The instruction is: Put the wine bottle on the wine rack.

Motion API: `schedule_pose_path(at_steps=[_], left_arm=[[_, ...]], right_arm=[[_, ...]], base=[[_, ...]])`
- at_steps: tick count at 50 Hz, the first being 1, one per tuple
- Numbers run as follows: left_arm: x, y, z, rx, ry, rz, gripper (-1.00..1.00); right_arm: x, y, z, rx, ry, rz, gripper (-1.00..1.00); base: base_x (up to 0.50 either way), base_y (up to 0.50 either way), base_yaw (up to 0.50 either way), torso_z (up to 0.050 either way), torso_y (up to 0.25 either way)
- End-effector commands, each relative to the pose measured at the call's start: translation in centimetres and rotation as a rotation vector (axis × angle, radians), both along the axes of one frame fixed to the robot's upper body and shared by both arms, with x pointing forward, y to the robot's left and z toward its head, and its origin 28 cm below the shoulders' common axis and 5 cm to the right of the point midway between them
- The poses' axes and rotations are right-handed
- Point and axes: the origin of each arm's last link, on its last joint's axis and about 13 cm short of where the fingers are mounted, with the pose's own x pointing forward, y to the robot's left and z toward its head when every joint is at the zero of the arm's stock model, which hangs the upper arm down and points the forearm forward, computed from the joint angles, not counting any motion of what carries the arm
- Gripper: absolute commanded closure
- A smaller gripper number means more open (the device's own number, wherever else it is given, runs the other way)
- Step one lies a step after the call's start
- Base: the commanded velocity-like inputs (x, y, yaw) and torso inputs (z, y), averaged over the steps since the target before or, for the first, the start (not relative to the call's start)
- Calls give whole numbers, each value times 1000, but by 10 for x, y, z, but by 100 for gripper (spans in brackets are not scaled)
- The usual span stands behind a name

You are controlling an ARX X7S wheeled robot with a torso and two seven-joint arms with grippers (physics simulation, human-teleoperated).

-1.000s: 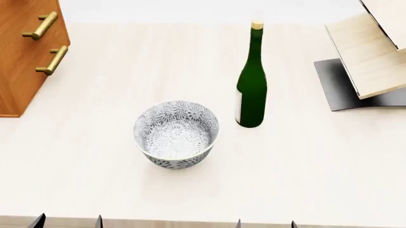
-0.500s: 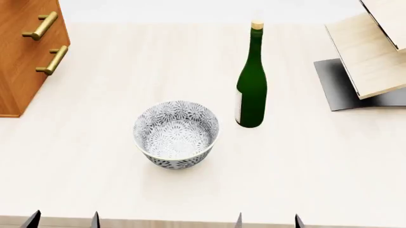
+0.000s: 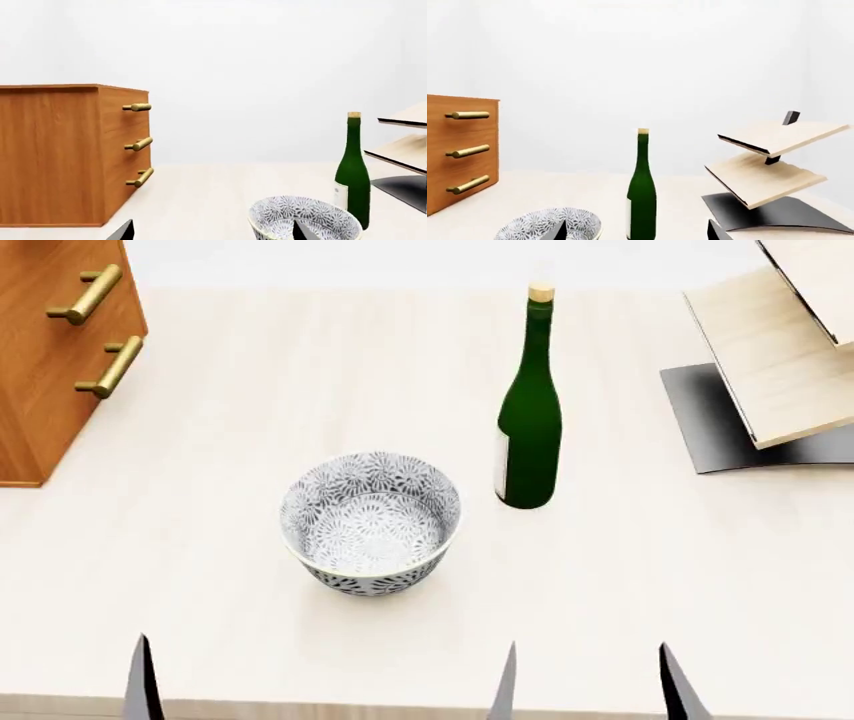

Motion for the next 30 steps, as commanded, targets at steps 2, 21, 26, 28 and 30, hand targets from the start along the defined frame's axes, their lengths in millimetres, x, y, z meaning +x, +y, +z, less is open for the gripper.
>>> schedule_pose_path(at_steps=[2,21,26,28,30], left_arm=[[-16,0,23,5,-141,28,-100],[-30,-1,35,34,-344,53,-100],[-34,-1,38,35,-390,61,-100],[-34,-1,38,39,-394,63,-100],[-34,-1,37,37,-394,62,-100]], right_arm=[[-16,1,21,15,-143,18,-100],[-28,-1,35,30,-415,-36,-100],[-29,0,35,22,-421,-29,-100],[-30,0,35,19,-429,-30,-100],[-30,0,35,19,-429,-26,-100]], base=[[0,0,0,0,0],[0,0,0,0,0],[0,0,0,0,0],[0,0,0,0,0],[0,0,0,0,0]])
